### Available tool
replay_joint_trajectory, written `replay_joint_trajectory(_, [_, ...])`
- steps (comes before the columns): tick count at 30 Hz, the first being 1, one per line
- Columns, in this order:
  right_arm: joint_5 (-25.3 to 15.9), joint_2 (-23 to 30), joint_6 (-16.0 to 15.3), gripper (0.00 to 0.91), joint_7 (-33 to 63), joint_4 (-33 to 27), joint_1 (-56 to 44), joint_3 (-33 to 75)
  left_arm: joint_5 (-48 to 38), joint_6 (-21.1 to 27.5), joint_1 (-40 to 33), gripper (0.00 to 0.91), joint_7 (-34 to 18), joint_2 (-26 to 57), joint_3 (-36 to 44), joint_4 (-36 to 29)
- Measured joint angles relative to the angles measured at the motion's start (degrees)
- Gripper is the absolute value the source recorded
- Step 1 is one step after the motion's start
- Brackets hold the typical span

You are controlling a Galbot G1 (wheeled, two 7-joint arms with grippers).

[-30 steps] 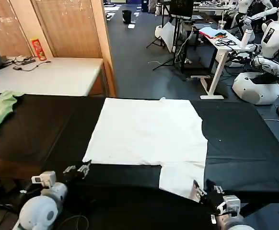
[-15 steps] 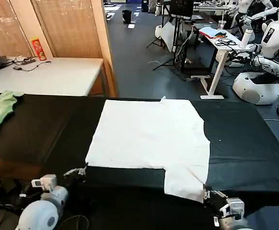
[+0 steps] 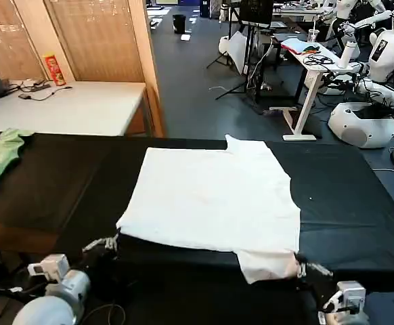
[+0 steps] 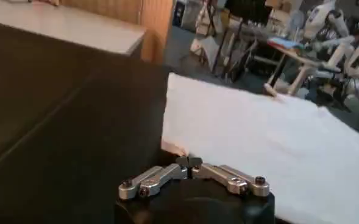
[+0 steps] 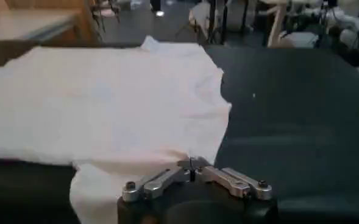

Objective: Fold and organize the clothes.

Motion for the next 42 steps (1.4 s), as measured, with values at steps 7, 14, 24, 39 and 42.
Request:
replay_joint_trajectory(7, [0.19,-3.13,1.47,0.029,0.15,-9.45,12.37,-3.41,3.48,-1.44,-7.99,0.0,1.08,-0.2,2.29,6.12])
replay_joint_trajectory(14, [-0.6,-2.49,1.87,0.029,0.26,-19.13,21.74,-8.55,7.89,-2.9,-15.38,0.0,2.56,0.34,5.38,13.76])
replay_joint_trajectory(24, [-2.13,-0.11,1.98,0.878,0.38,-28.18,30.32,-13.14,12.14,-4.34,-25.02,0.878,2.73,-0.26,10.99,25.12])
replay_joint_trajectory(39, [0.79,-5.47,-1.39,0.878,-2.13,-15.32,18.47,-8.01,12.1,-2.99,-25.01,0.878,2.73,0.31,10.78,26.17])
replay_joint_trajectory(42, [-0.48,-5.53,-1.4,0.878,-2.23,-13.83,15.6,-7.44,11.67,-2.75,-23.03,0.878,3.28,0.76,10.04,24.54])
